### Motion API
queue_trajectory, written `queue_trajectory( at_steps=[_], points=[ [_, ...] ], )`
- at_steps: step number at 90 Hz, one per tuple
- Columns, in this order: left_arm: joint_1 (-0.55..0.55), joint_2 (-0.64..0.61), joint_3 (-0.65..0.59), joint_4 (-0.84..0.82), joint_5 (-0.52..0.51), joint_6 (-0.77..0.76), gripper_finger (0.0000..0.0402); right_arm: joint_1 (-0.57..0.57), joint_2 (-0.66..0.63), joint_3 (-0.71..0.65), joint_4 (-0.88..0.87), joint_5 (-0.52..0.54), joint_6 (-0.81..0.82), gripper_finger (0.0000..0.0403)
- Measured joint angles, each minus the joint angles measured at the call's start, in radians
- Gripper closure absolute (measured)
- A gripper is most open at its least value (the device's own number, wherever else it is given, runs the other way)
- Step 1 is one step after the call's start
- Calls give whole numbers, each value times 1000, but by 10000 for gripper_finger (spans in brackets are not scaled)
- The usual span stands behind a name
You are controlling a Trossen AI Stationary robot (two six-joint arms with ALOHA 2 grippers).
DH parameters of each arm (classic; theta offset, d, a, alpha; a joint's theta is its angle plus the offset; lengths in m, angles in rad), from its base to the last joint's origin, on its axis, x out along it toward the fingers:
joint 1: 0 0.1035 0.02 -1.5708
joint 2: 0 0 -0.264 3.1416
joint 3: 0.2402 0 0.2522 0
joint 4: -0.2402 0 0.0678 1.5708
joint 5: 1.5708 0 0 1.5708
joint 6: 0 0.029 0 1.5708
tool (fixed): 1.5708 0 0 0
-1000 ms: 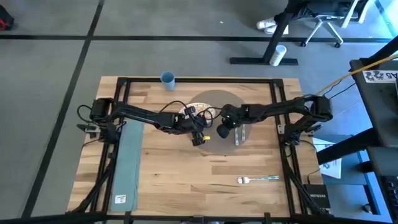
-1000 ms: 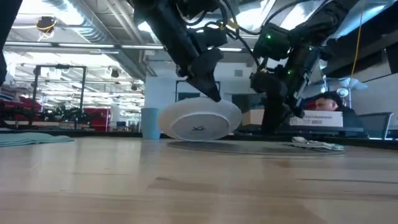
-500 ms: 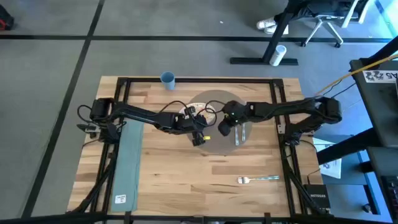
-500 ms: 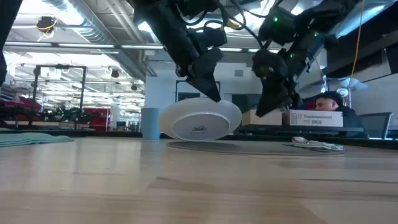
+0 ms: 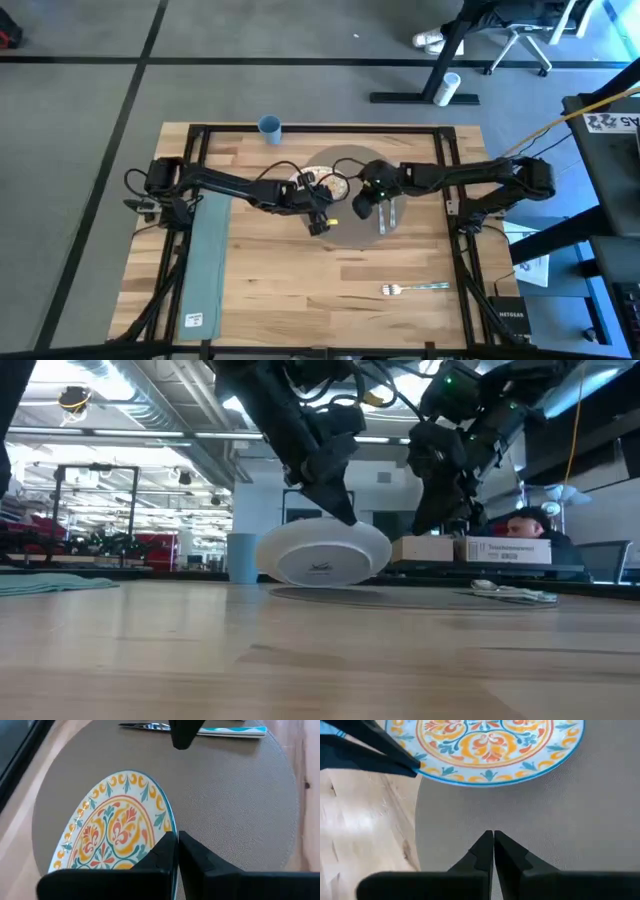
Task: Set table place
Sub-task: Put the blue plate on the brown mat
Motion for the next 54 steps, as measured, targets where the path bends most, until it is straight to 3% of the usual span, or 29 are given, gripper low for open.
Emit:
queue_trajectory(
  at_steps=[54],
  points=[
    [0,0,0,0,16,-1,400,0,0,0,2,0,23,326]
  ],
)
